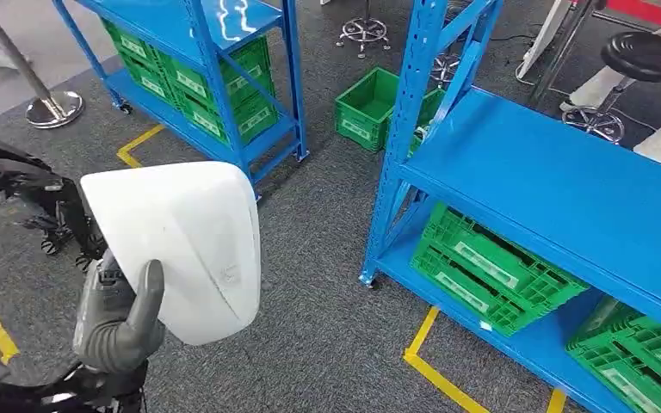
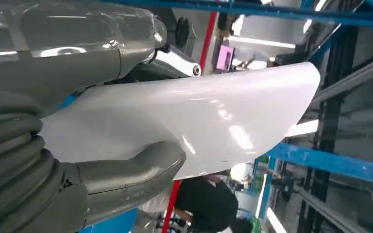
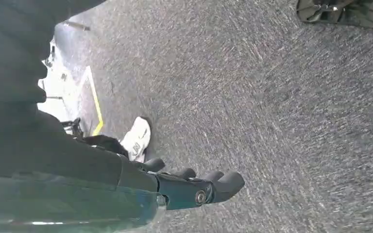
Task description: Take the parts from the cabinet and place them on the table.
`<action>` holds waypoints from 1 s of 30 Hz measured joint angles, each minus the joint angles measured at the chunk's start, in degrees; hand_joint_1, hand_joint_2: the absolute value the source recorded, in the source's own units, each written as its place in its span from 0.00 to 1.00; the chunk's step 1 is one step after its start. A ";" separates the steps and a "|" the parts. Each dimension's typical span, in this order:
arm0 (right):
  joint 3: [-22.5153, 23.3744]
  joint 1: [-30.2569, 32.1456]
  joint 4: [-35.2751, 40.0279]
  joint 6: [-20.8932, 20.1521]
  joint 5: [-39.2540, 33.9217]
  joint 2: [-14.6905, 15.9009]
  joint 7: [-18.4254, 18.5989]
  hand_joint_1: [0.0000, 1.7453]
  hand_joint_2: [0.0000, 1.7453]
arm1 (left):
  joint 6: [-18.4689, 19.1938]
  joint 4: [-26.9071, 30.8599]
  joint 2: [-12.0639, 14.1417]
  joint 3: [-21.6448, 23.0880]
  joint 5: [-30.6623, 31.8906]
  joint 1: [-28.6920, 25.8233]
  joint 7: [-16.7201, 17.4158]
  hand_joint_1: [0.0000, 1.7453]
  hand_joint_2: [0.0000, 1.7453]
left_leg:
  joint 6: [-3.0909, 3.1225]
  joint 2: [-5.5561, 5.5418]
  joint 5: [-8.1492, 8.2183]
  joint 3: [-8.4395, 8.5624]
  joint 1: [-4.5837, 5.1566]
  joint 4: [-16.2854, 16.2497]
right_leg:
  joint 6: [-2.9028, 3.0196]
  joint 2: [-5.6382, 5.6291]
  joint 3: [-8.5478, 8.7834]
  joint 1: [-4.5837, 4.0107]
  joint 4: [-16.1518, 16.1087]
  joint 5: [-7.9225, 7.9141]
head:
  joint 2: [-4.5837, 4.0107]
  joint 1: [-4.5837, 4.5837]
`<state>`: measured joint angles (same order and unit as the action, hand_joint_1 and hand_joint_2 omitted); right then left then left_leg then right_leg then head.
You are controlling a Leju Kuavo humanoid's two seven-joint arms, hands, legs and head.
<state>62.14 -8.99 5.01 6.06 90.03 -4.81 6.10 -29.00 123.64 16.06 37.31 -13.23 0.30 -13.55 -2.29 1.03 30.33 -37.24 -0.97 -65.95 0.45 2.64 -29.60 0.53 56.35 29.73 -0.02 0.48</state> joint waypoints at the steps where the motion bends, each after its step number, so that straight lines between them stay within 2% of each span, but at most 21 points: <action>1: 0.00 -0.03 0.00 -0.24 0.00 0.02 0.11 0.00 1.00 | -0.37 0.02 0.00 0.04 0.16 0.01 0.00 1.00 1.00 | 0.08 1.73 -2.14 3.19 -0.03 5.54 | -0.34 0.30 0.08 -0.01 0.31 0.26 | 0.00 0.04; 2: -0.02 -0.07 0.09 -0.48 0.00 0.22 0.13 0.00 1.00 | -0.59 0.00 0.00 0.11 0.26 0.02 0.02 1.00 1.00 | 0.52 4.13 -0.70 3.93 0.59 7.16 | -0.75 0.50 -0.01 -0.44 0.50 0.55 | 0.00 0.15; 3: -0.04 -0.09 0.15 -0.59 0.00 0.28 0.13 0.00 1.00 | -0.81 0.04 0.00 0.15 0.39 -0.02 0.00 1.00 1.00 | 1.24 3.54 -1.29 3.88 0.46 7.37 | -1.02 0.70 0.01 -0.51 0.76 0.70 | 0.00 0.05; 6: -0.35 -0.10 0.15 -0.77 -0.04 0.44 0.37 0.00 1.00 | -1.49 0.07 0.04 0.20 0.44 -0.01 0.11 1.00 1.00 | 2.19 2.12 -1.42 3.49 0.68 7.40 | -1.68 1.70 0.23 -0.32 0.44 0.62 | 0.00 -0.09; 7: -0.37 -0.10 0.15 -0.79 -0.07 0.52 0.46 0.00 1.00 | -1.51 0.13 0.04 0.24 0.44 -0.03 0.13 1.00 1.00 | 2.64 1.58 -1.70 3.53 0.34 7.64 | -2.24 0.95 0.04 -0.11 0.82 1.28 | 0.00 -0.13; 8: -0.39 -0.06 0.15 -0.83 -0.07 0.48 0.48 0.00 1.00 | -1.53 0.17 0.04 0.24 0.46 0.04 0.15 1.00 1.00 | 2.82 1.01 -1.80 3.47 0.34 7.64 | -2.43 -0.73 -0.44 -0.04 2.50 2.83 | 0.00 -0.33; 11: -0.59 0.39 0.15 -0.42 -0.13 0.63 -0.51 0.00 1.00 | -1.49 0.15 0.04 0.37 0.46 0.13 0.22 1.00 1.00 | 3.25 -0.89 -2.01 3.25 0.61 7.59 | -2.49 -2.21 -6.14 -0.04 15.86 9.68 | 0.00 -0.55; 12: -0.83 0.53 0.15 0.11 -0.24 0.66 -1.58 0.00 1.00 | -1.27 0.13 0.07 0.39 0.37 0.14 0.37 1.00 1.00 | 3.33 -1.69 -2.06 3.20 0.74 7.58 | -2.34 -2.30 -7.57 -0.05 18.83 10.27 | 0.00 -0.57; 14: -0.92 0.31 0.15 0.72 -0.61 0.66 -3.38 0.00 1.00 | -0.59 0.15 0.07 0.39 0.26 0.36 0.66 1.00 1.00 | 3.44 -3.20 -2.14 3.32 1.00 7.57 | -1.72 -2.52 -6.64 -0.11 16.31 7.15 | 0.00 -0.61; 16: -0.96 -0.47 0.15 0.89 -0.85 0.61 -4.20 0.00 1.00 | 0.77 0.20 0.07 0.42 0.33 1.08 1.23 1.00 1.00 | 3.42 -4.54 -2.18 3.62 1.23 7.58 | -0.72 -3.50 -2.34 -0.32 6.49 1.38 | 0.00 -0.68; 17: -0.98 -1.00 0.15 0.98 -1.16 0.63 -4.57 0.00 1.00 | 1.61 0.31 0.04 0.42 0.33 1.43 1.49 1.00 1.00 | 3.40 -5.07 -2.22 3.59 1.02 7.63 | 0.08 -5.37 -0.73 -0.53 2.55 0.32 | 0.00 -0.70; 18: -1.03 -1.39 0.15 1.00 -1.31 0.55 -4.72 0.00 1.00 | 2.20 0.31 -0.04 0.44 0.33 1.94 1.64 1.00 1.00 | 3.06 -5.77 -2.40 3.30 1.28 7.35 | 0.43 -5.94 -0.46 -0.43 1.59 0.37 | 0.00 -0.44; 19: -1.05 -1.78 0.17 1.16 -1.47 0.52 -4.85 0.00 1.00 | 2.51 0.26 -0.09 0.44 0.31 2.21 1.92 1.00 1.00 | 2.64 -6.16 -2.66 2.92 0.95 7.38 | 0.32 -5.76 -0.22 -0.63 1.10 0.70 | 0.00 -0.59; 22: -1.05 -2.03 0.20 1.40 -1.95 0.20 -5.31 0.00 1.00 | 2.95 0.28 -0.20 0.50 0.15 2.33 2.14 1.00 1.00 | 1.59 -7.29 -3.06 2.77 0.96 7.74 | 0.55 -4.33 0.18 -0.38 -0.23 -0.07 | 0.00 -0.63; 23: -1.05 -1.99 0.22 1.46 -2.01 0.02 -5.38 0.00 1.00 | 2.97 0.26 -0.17 0.52 0.13 2.28 2.14 1.00 1.00 | 1.57 -3.45 -1.95 2.24 1.22 6.73 | 0.71 -3.67 0.57 -0.32 -0.80 -0.50 | 0.00 -0.59; 24: -1.05 -1.87 0.22 1.51 -2.01 -0.13 -5.55 0.00 1.00 | 3.02 0.22 -0.17 0.57 0.07 2.66 2.19 1.00 1.00 | 1.29 -1.58 0.28 0.86 1.09 3.98 | 0.97 -3.28 0.53 -0.36 -0.97 -0.66 | 0.00 -0.22; 26: -1.05 -1.33 0.20 1.53 -2.08 -0.26 -5.73 0.00 1.00 | 3.06 0.07 -0.20 0.61 -0.02 2.75 2.19 1.00 1.00 | 0.61 -1.03 4.53 -3.25 0.57 -4.79 | 1.00 -2.14 0.29 -0.41 -0.85 -0.65 | 0.00 -0.07; 27: -1.05 -1.09 0.20 1.53 -2.08 -0.37 -5.75 0.00 1.00 | 3.06 -0.06 -0.20 0.66 -0.04 2.72 2.19 1.00 1.00 | 0.30 -1.03 5.46 -4.78 0.39 -7.99 | 0.99 -1.59 0.21 -0.40 -0.80 -0.64 | 0.00 -0.07; 28: -1.05 -0.97 0.20 1.51 -2.08 -0.44 -5.75 0.00 1.00 | 3.06 -0.15 -0.17 0.66 -0.04 2.71 2.21 1.00 1.00 | 0.04 -1.00 5.11 -5.17 0.19 -8.74 | 0.93 -1.07 0.15 -0.36 -0.73 -0.60 | 0.00 -0.05; 29: -1.05 -0.96 0.20 1.51 -2.08 -0.50 -5.77 0.00 1.00 | 3.06 -0.24 -0.17 0.66 -0.04 2.72 2.21 1.00 1.00 | -0.17 -0.88 3.45 -4.18 -0.06 -6.92 | 0.78 -0.69 0.13 -0.30 -0.62 -0.51 | 0.00 -0.04; 30: -1.05 -1.00 0.20 1.49 -2.08 -0.66 -5.79 0.00 1.00 | 3.06 -0.26 -0.15 0.68 -0.04 2.72 2.23 1.00 1.00 | -0.32 -0.45 1.01 -1.85 -0.18 -2.91 | 0.53 -0.31 0.14 -0.18 -0.40 -0.34 | 0.00 -0.02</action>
<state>61.09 -9.98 5.20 7.54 87.95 -5.46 0.31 -25.94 123.38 15.91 37.99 -13.27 3.02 -11.32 -2.60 0.57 31.33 -39.09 -1.16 -68.86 0.99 2.33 -29.46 0.35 55.94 29.39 -0.02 0.46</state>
